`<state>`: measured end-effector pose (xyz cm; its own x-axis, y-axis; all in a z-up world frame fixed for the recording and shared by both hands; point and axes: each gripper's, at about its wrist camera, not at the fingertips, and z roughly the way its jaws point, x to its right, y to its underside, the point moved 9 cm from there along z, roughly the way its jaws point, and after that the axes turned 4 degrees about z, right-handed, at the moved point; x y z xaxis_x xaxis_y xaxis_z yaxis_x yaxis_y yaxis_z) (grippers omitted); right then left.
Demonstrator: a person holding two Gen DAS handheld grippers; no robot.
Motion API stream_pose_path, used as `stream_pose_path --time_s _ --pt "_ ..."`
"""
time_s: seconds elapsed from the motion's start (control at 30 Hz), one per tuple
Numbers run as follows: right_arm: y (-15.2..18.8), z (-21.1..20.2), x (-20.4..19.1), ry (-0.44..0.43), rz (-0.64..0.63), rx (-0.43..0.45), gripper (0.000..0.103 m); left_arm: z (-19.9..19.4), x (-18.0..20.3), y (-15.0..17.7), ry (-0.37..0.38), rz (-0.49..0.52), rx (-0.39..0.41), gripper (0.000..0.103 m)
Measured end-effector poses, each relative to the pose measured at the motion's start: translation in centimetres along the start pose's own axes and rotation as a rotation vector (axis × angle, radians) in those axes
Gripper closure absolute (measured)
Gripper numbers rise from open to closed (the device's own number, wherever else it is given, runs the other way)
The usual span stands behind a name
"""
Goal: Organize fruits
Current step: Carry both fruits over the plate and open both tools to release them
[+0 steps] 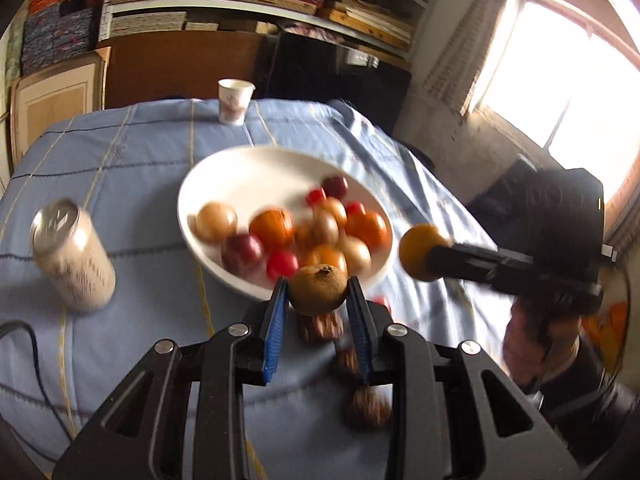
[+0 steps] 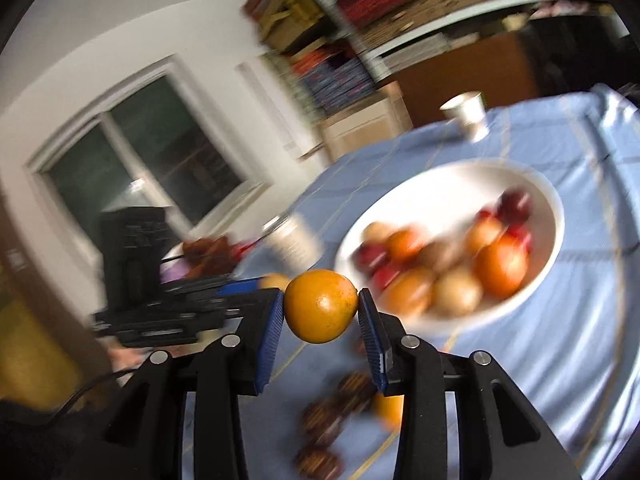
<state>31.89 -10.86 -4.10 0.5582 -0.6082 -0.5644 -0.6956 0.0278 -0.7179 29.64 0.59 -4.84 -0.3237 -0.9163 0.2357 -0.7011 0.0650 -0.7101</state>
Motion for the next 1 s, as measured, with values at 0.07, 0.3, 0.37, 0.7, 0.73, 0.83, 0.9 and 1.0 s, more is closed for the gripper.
stream_pose_path --time_s 0.07,0.3,0.37,0.7,0.73,0.83,0.9,1.0 --pt "-1.4 1.5 1.8 0.056 0.039 0.05 0.065 1.6 -1.0 -2.7 -0.021 -0.042 0.02 0.074" --pt "-2.9 5.8 6.2 0.078 0.132 0.042 0.065 8.4 -3.6 -6.6 -0.135 -0.037 -0.091 0.074" --pt "-2.9 6.3 6.7 0.097 0.108 0.031 0.065 9.6 -3.9 -6.8 -0.145 -0.024 -0.111 0.074" --pt "-3.5 2.8 5.0 0.058 0.05 0.085 0.044 6.8 -4.6 -6.4 -0.212 -0.072 0.024 0.015" --pt "-3.3 2.2 4.4 0.053 0.029 0.085 0.044 5.6 -4.4 -5.8 -0.203 -0.083 0.045 0.012" --pt "-2.2 0.5 2.7 0.081 -0.071 0.096 0.043 2.3 -3.8 -3.3 -0.182 -0.107 0.105 0.008" --pt "-1.0 -0.3 2.5 0.115 -0.093 0.094 0.043 1.0 -3.6 -1.5 -0.173 -0.119 0.134 0.007" --pt "0.6 -0.8 2.9 0.121 -0.021 0.062 0.043 -0.2 -3.7 0.9 -0.216 -0.109 0.141 0.007"
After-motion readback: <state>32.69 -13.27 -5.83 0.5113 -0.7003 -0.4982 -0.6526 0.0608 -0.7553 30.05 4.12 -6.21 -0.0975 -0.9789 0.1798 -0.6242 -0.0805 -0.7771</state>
